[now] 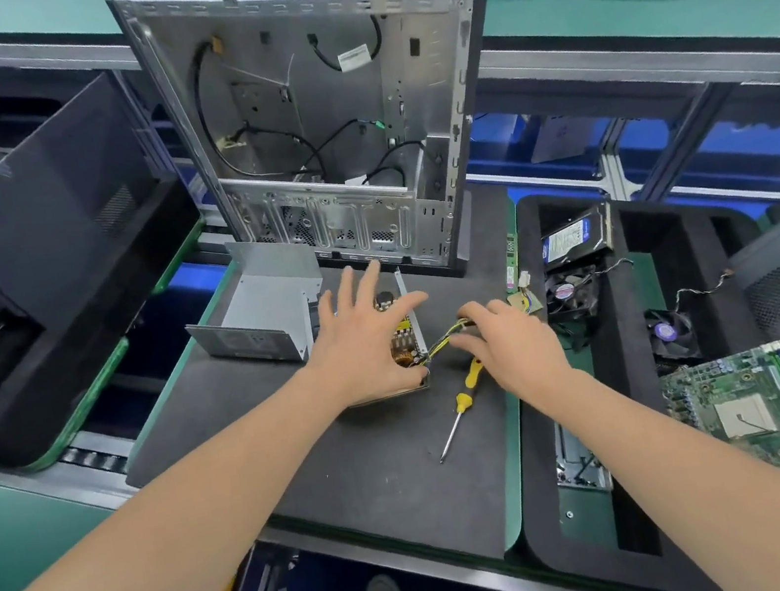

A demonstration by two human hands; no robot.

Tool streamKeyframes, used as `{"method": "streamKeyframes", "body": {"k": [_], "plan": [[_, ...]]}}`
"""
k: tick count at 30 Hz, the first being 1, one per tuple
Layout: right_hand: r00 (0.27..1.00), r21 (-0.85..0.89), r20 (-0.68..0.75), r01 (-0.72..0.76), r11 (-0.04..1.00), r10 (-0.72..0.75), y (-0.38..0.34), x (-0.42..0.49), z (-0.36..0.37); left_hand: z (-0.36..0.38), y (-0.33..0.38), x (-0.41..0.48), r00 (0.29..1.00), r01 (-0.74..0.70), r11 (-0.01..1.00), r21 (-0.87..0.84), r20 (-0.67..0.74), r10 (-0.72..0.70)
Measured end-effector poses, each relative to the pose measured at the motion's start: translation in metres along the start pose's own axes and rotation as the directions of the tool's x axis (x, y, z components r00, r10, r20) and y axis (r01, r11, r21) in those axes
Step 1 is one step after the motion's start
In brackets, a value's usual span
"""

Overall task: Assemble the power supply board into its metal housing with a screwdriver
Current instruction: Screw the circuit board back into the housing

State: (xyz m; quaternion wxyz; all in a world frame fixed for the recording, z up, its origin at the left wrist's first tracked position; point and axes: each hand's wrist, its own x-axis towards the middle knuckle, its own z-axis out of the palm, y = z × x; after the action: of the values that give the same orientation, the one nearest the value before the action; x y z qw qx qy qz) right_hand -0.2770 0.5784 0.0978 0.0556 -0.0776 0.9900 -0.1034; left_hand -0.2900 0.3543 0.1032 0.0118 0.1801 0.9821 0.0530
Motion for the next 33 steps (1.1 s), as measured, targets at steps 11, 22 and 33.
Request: {"method": "streamKeyframes", "body": {"k": [11,22,33], "plan": [[0.956,0.371,-0.261,-0.028,0.928,0.134,0.010,0.006,0.005,0.008,-0.007,0.011,0.992,-0.096,0.989,-0.109,0.072,0.104],[0.932,0.594,-0.049,-0.261,0.761,0.358,-0.020,0.042,0.010,0.006,-0.004,0.009,0.994,-0.066,0.987,-0.146,0.081,0.078],[0.995,0.752,0.094,-0.055,0.657,-0.025,-0.007,0.059,0.006,0.009,0.015,-0.007,1.000,-0.007,0.998,-0.067,-0.012,0.006]]}}
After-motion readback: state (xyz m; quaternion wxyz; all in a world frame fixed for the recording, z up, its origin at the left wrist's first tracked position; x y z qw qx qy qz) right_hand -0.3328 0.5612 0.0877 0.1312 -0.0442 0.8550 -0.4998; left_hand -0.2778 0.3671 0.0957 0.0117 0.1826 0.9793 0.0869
